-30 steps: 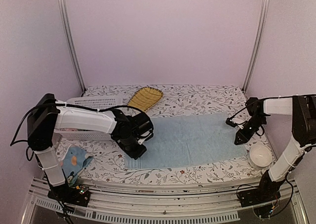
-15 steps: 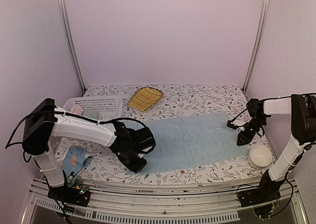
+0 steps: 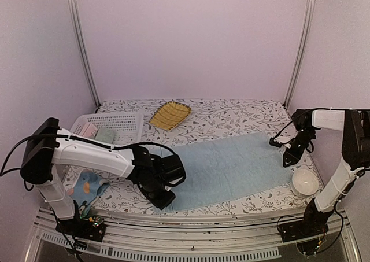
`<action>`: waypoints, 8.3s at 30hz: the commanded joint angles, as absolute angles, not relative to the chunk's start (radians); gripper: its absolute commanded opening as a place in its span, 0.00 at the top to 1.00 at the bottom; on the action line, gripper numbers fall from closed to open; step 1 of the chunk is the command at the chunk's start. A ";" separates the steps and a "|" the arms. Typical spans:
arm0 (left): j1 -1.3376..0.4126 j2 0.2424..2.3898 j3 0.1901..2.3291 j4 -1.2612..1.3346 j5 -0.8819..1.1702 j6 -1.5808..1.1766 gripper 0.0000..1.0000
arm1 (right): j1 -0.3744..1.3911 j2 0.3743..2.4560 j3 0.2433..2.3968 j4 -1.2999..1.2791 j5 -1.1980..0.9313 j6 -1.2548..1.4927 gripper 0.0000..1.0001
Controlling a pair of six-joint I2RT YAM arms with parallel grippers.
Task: Roll the towels
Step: Adjust the towel at the center of the board, then pick up the towel from the center of the board, then fold the towel at the center of the board.
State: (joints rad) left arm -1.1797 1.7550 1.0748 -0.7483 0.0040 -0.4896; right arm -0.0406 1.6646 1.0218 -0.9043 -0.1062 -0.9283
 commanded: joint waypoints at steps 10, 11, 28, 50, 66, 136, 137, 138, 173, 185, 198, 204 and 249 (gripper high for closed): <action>-1.000 1.576 1.039 -0.499 -0.141 -0.634 0.47 | -0.077 1.851 1.515 -0.919 -0.409 -0.714 0.67; -0.993 1.573 1.025 -0.461 -0.144 -0.644 0.45 | -0.079 1.878 1.537 -0.908 -0.419 -0.683 0.67; -0.939 1.693 1.065 -0.332 -0.126 -0.683 0.44 | -0.074 2.221 1.741 -0.790 -0.485 -0.477 0.65; -0.943 1.698 1.038 -0.310 -0.106 -0.661 0.46 | -0.007 2.357 1.829 -0.773 -0.396 -0.432 0.67; -0.943 1.710 1.027 -0.304 -0.114 -0.656 0.46 | -0.006 2.310 1.800 -0.772 -0.300 -0.410 0.69; -0.565 2.199 1.565 -0.387 -0.051 -0.623 0.62 | -0.080 2.259 1.740 -0.632 -0.222 -0.416 0.97; -0.565 2.207 1.570 -0.385 -0.045 -0.620 0.63 | -0.080 2.260 1.740 -0.633 -0.222 -0.416 0.97; -0.565 2.212 1.572 -0.378 -0.039 -0.613 0.64 | -0.080 2.260 1.738 -0.633 -0.222 -0.416 0.97; -0.557 1.934 1.447 -0.245 -0.238 -0.422 1.00 | -0.107 2.227 1.909 -0.636 -0.374 -0.413 0.98; -0.540 1.859 1.412 -0.232 -0.241 -0.369 1.00 | -0.150 2.151 1.856 -0.572 -0.466 -0.428 0.98; -0.533 1.820 1.345 -0.212 -0.197 -0.362 1.00 | -0.157 2.183 1.865 -0.569 -0.568 -0.447 0.98; -0.534 1.788 1.304 -0.203 -0.139 -0.351 1.00 | -0.172 2.111 1.738 -0.532 -0.551 -0.497 0.98; -0.689 1.678 1.062 -0.321 0.096 -0.142 1.00 | -0.281 1.756 1.145 -0.481 -0.530 -0.625 0.98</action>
State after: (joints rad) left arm -0.6746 1.6760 1.0756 -0.2836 0.1257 -0.1680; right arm -0.2764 1.8027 1.1732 -0.5003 -0.5282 -0.6075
